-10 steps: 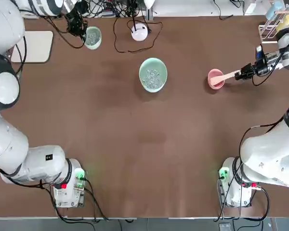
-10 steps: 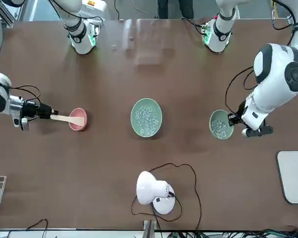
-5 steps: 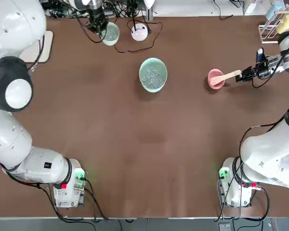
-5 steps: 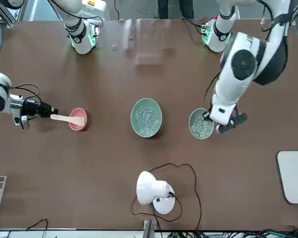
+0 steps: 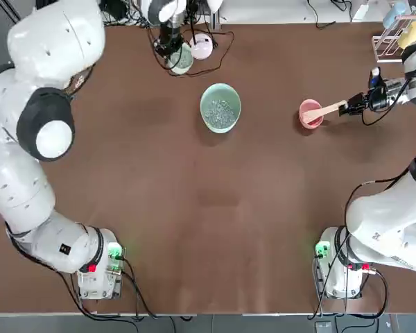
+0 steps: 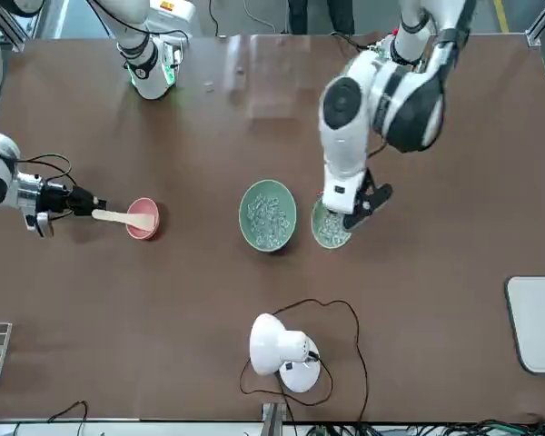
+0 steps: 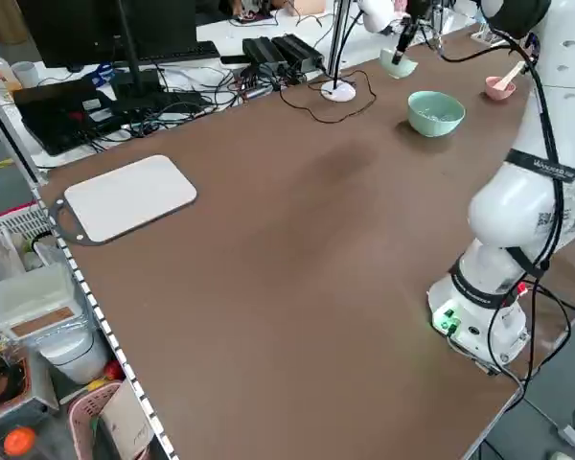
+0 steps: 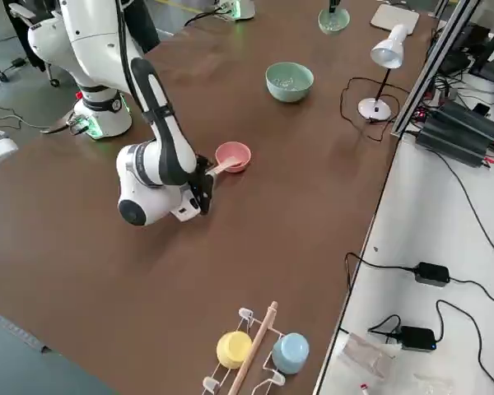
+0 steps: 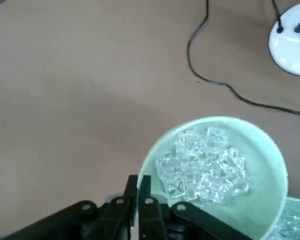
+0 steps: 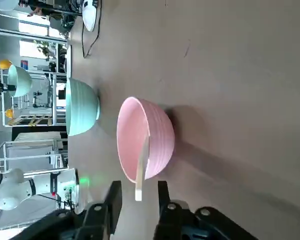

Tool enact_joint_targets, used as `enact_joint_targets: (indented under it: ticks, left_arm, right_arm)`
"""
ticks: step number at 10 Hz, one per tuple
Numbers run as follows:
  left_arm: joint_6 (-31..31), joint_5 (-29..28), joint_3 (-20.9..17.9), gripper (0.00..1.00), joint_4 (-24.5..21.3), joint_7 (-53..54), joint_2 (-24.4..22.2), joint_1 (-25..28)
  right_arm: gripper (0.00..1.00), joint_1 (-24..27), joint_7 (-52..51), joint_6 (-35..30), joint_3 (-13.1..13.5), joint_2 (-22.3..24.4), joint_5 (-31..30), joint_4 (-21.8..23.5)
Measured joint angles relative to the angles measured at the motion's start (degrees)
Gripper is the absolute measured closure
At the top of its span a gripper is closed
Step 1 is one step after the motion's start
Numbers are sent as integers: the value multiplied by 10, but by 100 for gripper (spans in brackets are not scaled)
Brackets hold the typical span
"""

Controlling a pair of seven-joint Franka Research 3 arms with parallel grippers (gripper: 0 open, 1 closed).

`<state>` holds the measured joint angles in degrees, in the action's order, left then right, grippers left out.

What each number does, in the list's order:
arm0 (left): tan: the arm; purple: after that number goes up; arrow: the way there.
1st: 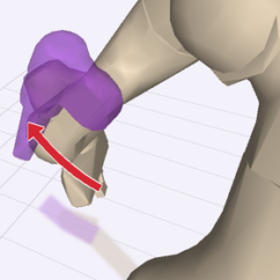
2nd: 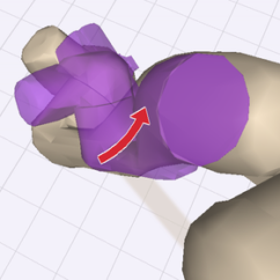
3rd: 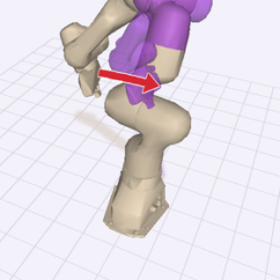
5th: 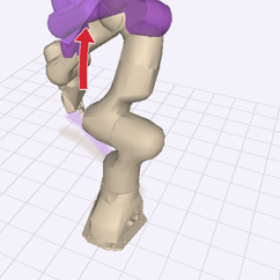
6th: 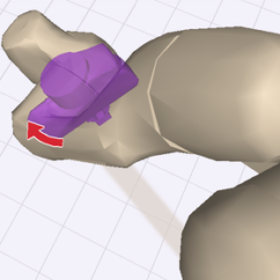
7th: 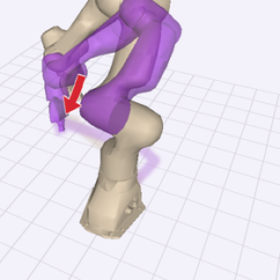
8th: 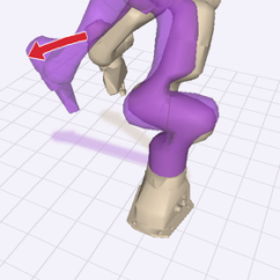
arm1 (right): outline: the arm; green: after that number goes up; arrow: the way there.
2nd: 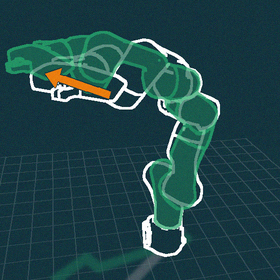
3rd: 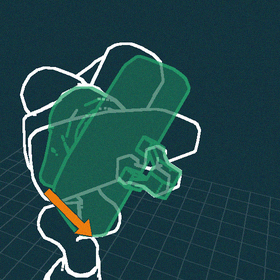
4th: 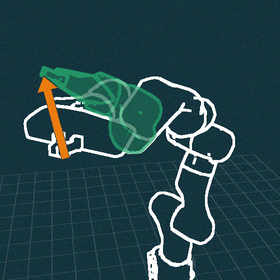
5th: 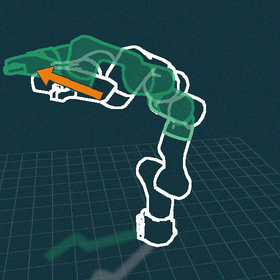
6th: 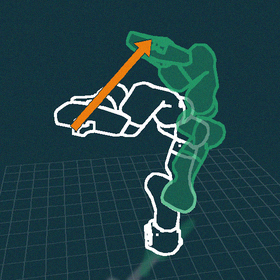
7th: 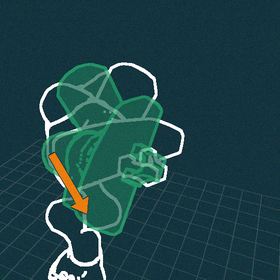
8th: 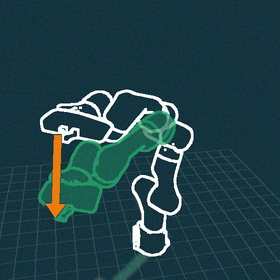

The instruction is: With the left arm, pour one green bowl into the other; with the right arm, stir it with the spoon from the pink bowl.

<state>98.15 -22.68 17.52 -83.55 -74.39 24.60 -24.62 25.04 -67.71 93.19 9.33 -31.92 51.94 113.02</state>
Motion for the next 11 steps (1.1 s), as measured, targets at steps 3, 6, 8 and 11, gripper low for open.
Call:
enact_joint_targets:
  ticks: [3, 6, 8, 11]
  left_arm:
    - [-42, -61, -26, 96, 49, -80, 51, -83]
    - [-78, -98, -138, 96, 61, -169, 72, -221]
    - [-109, -102, -250, 96, 64, -213, 79, -333]
    - [-114, -103, -337, 96, 75, -232, 108, -415]
  right_arm:
    - [65, 0, 0, -1, 0, 0, 9, -1]
    - [70, 0, 0, -2, 0, 0, 10, -4]
    - [75, 1, 0, -2, 0, 0, 10, -5]
    - [81, 1, 0, -2, 0, 0, 10, -5]
